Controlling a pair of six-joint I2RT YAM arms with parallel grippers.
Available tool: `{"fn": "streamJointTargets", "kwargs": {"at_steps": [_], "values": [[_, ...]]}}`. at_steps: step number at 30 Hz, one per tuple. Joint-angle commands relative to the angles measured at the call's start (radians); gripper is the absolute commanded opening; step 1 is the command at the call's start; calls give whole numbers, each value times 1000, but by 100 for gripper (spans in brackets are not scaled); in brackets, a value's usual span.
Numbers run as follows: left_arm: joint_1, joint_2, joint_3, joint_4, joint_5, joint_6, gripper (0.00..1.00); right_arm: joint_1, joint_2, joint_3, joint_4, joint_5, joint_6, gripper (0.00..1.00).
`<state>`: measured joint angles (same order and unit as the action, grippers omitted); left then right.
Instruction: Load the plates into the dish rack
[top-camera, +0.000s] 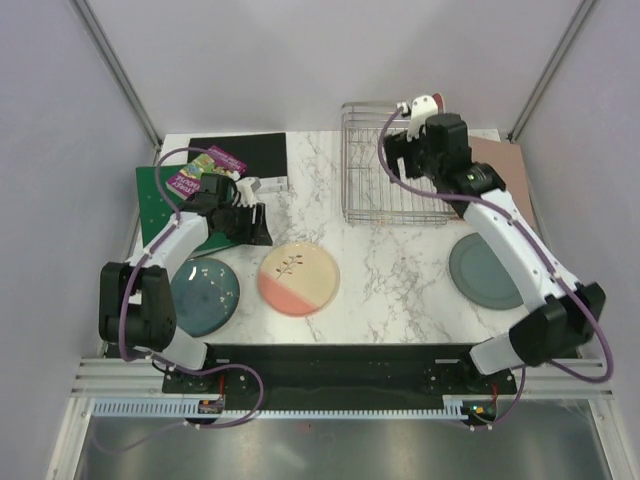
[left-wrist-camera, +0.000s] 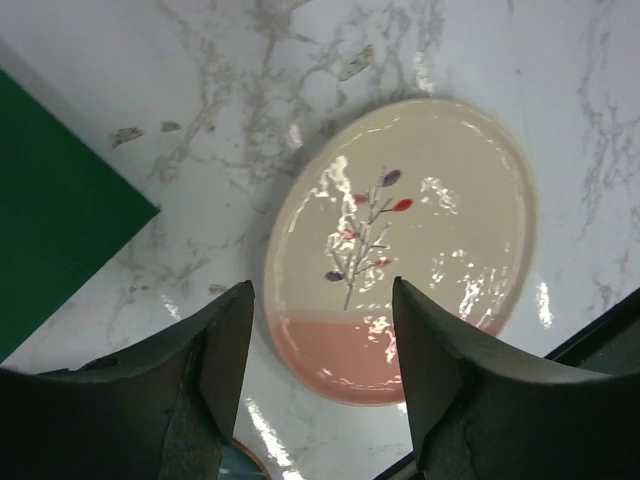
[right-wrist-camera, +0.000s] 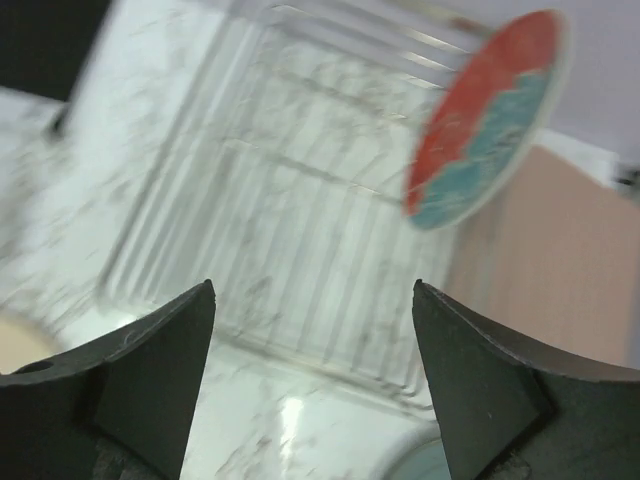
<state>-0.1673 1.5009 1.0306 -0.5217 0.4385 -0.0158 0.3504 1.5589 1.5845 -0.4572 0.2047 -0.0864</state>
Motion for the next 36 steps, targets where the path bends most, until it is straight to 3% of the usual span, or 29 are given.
{"fn": "streamJointTargets", "kwargs": {"at_steps": [1, 10, 19, 23, 29, 31, 36], "values": [[52, 73, 28, -72, -17, 143, 62, 15, -115, -234, -41, -494, 76, 89], [55, 154, -27, -67, 2, 207, 54, 56, -187, -486, 24, -723, 261, 88], [58, 216, -67, -81, 61, 284, 44, 82, -155, -731, 271, -850, 431, 88], [57, 251, -53, -121, 153, 344, 33, 81, -108, -854, 449, -904, 555, 88], [49, 301, -12, -170, 253, 401, 8, 82, -11, -1011, 711, -916, 688, 88], [43, 306, -10, -176, 264, 398, 3, 85, 22, -1035, 767, -916, 735, 87], [12, 312, -6, -182, 264, 382, 2, 98, 176, -1034, 946, -944, 823, 85]]}}
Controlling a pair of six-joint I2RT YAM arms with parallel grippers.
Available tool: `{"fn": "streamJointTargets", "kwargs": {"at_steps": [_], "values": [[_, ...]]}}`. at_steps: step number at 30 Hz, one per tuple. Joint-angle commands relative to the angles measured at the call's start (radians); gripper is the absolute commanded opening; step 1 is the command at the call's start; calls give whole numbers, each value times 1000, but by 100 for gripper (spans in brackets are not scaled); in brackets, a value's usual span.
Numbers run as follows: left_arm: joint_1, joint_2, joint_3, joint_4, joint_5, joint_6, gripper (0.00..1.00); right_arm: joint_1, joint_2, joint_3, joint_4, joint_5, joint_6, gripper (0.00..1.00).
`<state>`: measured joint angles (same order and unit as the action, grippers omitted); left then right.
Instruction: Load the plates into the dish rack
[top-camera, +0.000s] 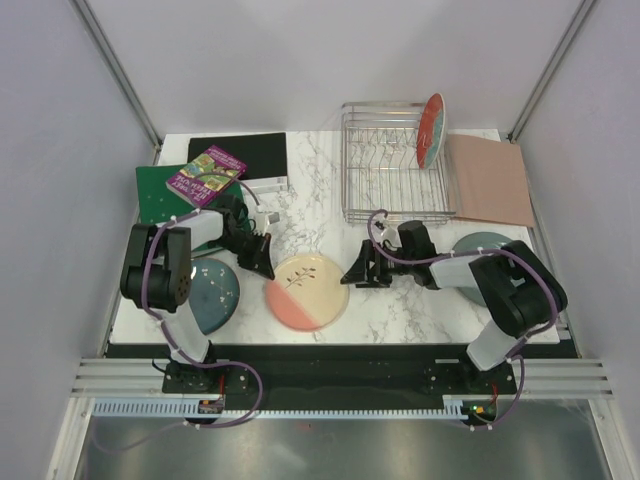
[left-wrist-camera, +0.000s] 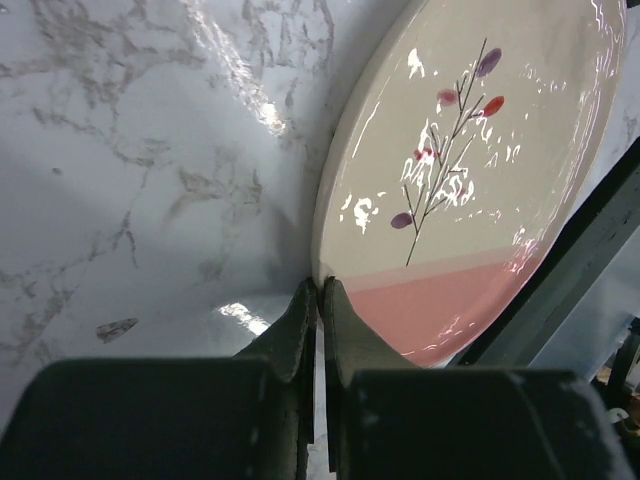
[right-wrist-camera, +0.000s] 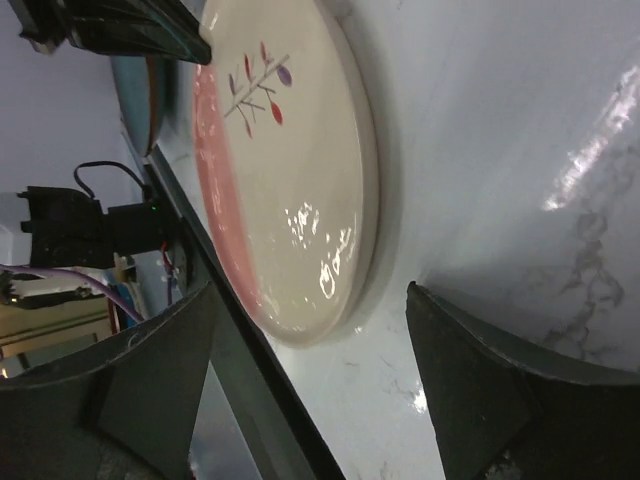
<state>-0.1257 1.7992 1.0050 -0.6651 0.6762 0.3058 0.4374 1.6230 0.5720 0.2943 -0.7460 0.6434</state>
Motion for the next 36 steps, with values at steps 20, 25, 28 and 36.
{"fn": "streamJointTargets", "kwargs": {"at_steps": [20, 25, 28, 36], "values": [[-37, -63, -40, 128, 135, -76, 2, 135, 345, 75, 192, -89, 84, 65], [-37, -104, -60, 169, 128, -92, 2, 138, 342, 86, 174, -84, 72, 48], [-37, -100, -59, 186, 129, -109, 2, 149, 356, 103, 167, -90, 61, 47], [-37, -139, -75, 214, 140, -129, 2, 169, 362, 176, 68, -96, -20, 16]]}}
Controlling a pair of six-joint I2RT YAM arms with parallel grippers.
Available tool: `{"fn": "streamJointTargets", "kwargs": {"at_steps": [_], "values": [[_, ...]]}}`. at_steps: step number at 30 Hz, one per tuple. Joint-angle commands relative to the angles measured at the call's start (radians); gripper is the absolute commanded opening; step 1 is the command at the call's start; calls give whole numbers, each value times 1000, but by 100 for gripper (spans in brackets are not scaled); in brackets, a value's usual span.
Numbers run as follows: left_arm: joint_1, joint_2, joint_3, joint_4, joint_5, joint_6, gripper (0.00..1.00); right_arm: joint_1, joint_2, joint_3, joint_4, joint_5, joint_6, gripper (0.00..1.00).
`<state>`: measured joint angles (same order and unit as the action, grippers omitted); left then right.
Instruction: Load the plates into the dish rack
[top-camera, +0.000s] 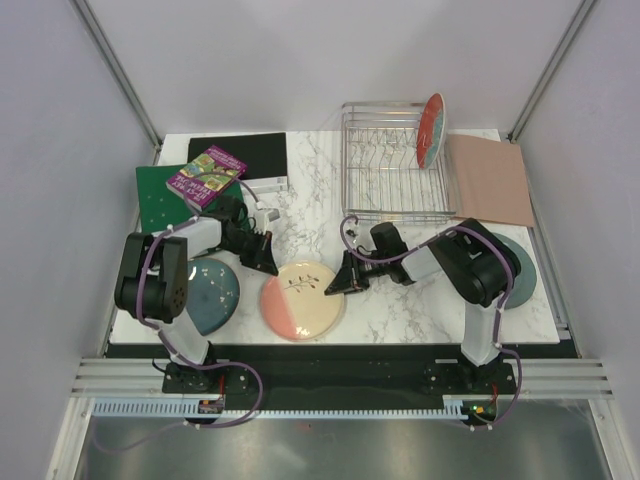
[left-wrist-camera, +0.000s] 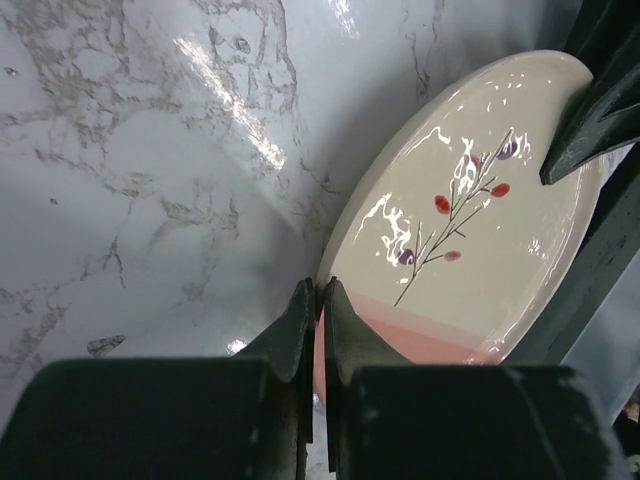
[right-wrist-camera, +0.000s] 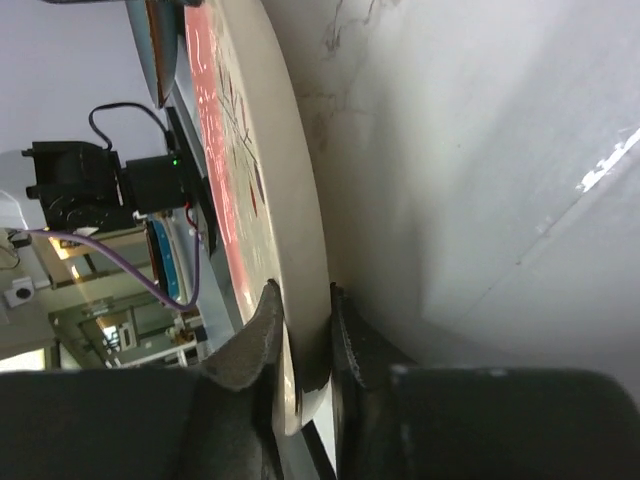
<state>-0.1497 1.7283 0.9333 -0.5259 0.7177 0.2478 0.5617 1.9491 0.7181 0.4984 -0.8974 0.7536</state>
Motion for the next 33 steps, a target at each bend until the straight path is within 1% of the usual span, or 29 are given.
{"fn": "streamJointTargets", "kwargs": {"at_steps": [1, 3, 4, 5, 6, 7, 8, 9, 10, 11, 12, 13, 14, 16, 17, 18, 19, 20, 22, 23, 25, 26, 27, 28, 29, 30, 31, 33], "values": [[-13, -81, -4, 76, 94, -80, 2, 44, 27, 40, -182, 49, -144, 0], [-13, -99, 4, 63, 72, -97, 4, 43, -27, 67, -237, 43, -206, 0], [-13, -111, 18, 49, 39, -102, 18, 41, -50, 78, -312, 35, -232, 0], [-11, -157, 24, 38, 16, -101, 27, 40, -71, 110, -361, 34, -272, 0], [-10, -185, 27, 20, -7, -99, 35, 38, -119, 130, -417, 34, -345, 0], [-10, -223, 35, 14, -42, -82, 45, 27, -143, 150, -531, 37, -384, 0], [-7, -293, 39, 6, -58, -71, 48, 18, -166, 196, -587, 37, -417, 0], [-5, -337, 47, -14, -75, -59, 50, 11, -205, 223, -644, 35, -498, 0], [-5, -373, 65, -25, -99, -33, 55, -6, -223, 256, -772, 40, -545, 0], [-4, -407, 76, -37, -112, -25, 57, -12, -240, 321, -829, 49, -583, 0], [-2, -474, 87, -46, -125, -21, 59, -22, -271, 355, -880, 55, -621, 0], [-2, -507, 108, -55, -154, -18, 61, -37, -285, 391, -970, 63, -676, 0], [-2, -544, 114, -57, -178, -21, 63, -46, -295, 467, -1009, 67, -700, 0], [-2, -630, 121, -33, -245, -50, 67, -89, -312, 552, -1085, 87, -709, 0], [-2, -656, 119, -22, -265, -61, 68, -114, -309, 639, -1090, 86, -692, 0], [-2, -674, 111, -4, -285, -76, 69, -138, -293, 691, -1089, 92, -676, 0], [-2, -718, 81, 44, -319, -109, 71, -191, -276, 749, -1089, 97, -656, 0], [-2, -736, 59, 73, -325, -128, 71, -219, -253, 879, -1089, 97, -621, 0], [-2, -762, 12, 112, -308, -169, 72, -288, -172, 1024, -1089, 118, -593, 0], [-4, -759, 3, 134, -298, -182, 72, -308, -141, 1167, -1087, 129, -573, 0], [-2, -744, -10, 148, -276, -232, 71, -360, -49, 1311, -1081, 172, -548, 0], [-2, -740, -11, 159, -265, -239, 71, -374, 8, 1440, -1075, 193, -519, 0], [-2, -740, -24, 168, -256, -267, 71, -387, 33, 1498, -1068, 213, -520, 0], [-4, -737, -31, 181, -236, -274, 70, -387, 54, 1599, -1068, 303, -527, 0], [-4, -737, -37, 191, -232, -278, 70, -388, 83, 1632, -1066, 369, -527, 0], [-4, -731, -44, 196, -230, -288, 70, -387, 92, 1655, -1049, 437, -521, 0], [-4, -728, -45, 198, -227, -292, 70, -387, 96, 1672, -1032, 588, -514, 0], [-4, -714, -47, 204, -225, -300, 70, -387, 91, 1660, -956, 728, -501, 0]]}}
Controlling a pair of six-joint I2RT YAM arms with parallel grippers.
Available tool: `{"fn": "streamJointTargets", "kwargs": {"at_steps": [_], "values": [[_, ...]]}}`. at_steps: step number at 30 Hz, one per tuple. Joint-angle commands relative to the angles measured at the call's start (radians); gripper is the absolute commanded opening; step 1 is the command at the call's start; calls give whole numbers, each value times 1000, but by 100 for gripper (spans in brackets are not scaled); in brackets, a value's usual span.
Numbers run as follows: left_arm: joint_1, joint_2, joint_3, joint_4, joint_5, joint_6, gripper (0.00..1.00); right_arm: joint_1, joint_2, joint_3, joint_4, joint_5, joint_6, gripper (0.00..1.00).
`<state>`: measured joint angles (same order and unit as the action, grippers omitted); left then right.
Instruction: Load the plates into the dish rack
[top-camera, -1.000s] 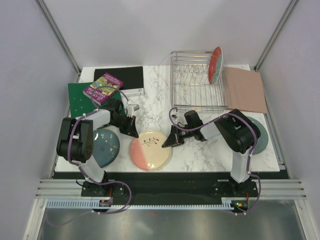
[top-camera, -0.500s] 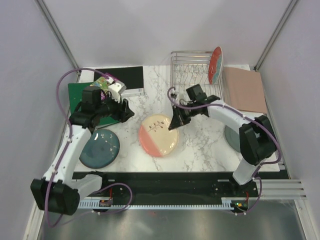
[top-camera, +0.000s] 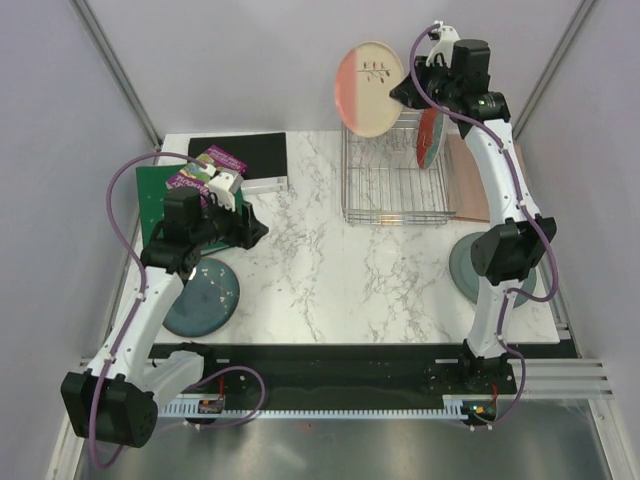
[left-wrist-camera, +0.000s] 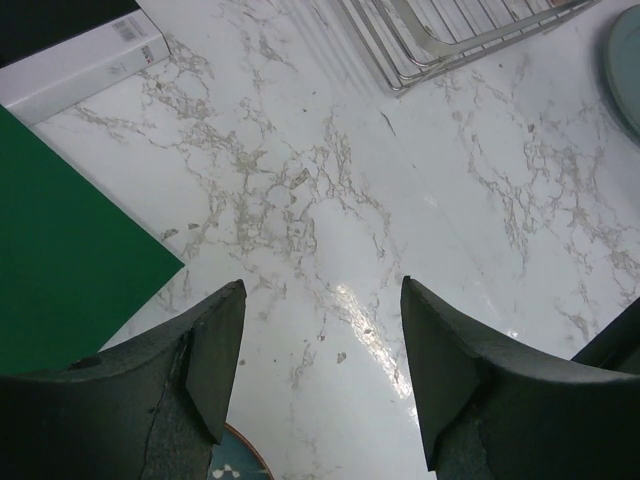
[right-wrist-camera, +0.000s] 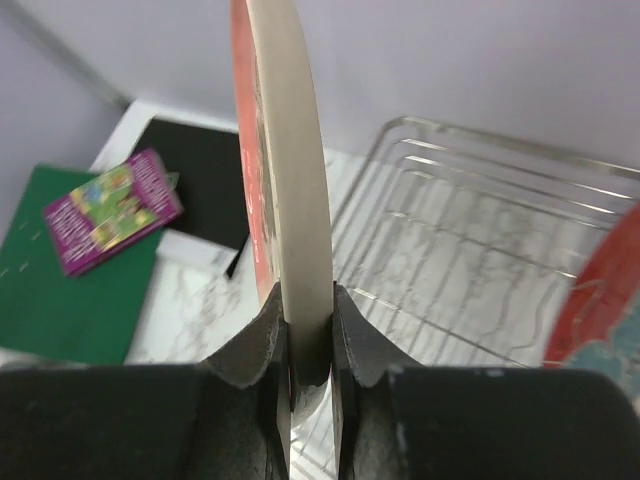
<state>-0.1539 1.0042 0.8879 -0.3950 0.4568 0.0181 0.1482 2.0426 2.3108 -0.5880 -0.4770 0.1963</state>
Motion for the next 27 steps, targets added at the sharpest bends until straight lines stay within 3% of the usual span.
{"fn": "streamJointTargets", "kwargs": {"at_steps": [1, 4, 5, 9, 16, 27], "values": [[1, 10, -4, 77, 33, -72, 70, 27, -10, 30, 166, 355, 54, 0], [1, 13, -13, 87, 31, -72, 70, 50, -42, -27, 284, 595, 3, 0], [1, 14, -14, 87, 29, -70, 70, 63, -39, -25, 298, 770, -17, 0], [1, 19, -27, 87, 29, -69, 70, 108, -25, -17, 335, 1009, -87, 0], [1, 28, -41, 102, 45, -76, 70, 117, -6, -51, 315, 1120, -188, 0], [1, 45, -37, 102, 40, -67, 69, 116, 60, -67, 206, 1126, -228, 0]]}}
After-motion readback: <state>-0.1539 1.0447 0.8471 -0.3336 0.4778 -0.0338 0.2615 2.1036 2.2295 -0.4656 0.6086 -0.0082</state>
